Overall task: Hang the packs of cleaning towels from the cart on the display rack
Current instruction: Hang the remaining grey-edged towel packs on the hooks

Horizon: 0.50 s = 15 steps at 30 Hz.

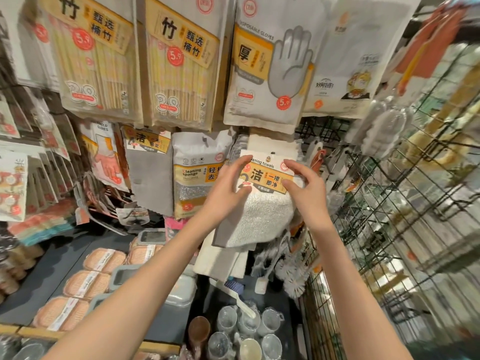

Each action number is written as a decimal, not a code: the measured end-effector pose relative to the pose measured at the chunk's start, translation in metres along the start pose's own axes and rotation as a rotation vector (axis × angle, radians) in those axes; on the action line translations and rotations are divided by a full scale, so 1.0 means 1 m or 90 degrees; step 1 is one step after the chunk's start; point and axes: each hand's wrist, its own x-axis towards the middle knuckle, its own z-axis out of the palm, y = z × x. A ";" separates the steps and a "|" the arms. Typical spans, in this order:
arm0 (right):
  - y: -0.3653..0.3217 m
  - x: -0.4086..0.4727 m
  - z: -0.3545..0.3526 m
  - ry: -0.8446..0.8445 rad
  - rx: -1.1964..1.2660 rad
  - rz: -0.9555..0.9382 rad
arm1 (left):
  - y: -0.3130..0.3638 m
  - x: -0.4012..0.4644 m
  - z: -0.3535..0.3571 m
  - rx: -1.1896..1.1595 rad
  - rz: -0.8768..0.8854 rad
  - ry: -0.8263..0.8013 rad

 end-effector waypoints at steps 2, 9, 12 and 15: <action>0.003 0.005 -0.001 0.029 -0.014 -0.001 | 0.000 0.009 0.005 0.019 0.011 -0.004; 0.014 0.017 0.005 0.072 -0.006 0.016 | -0.014 0.030 0.018 0.070 0.004 0.031; 0.016 0.022 0.006 0.078 -0.031 0.005 | -0.021 0.030 0.022 0.091 0.022 0.070; 0.020 0.027 0.008 0.081 -0.050 0.013 | -0.025 0.031 0.025 0.137 0.035 0.111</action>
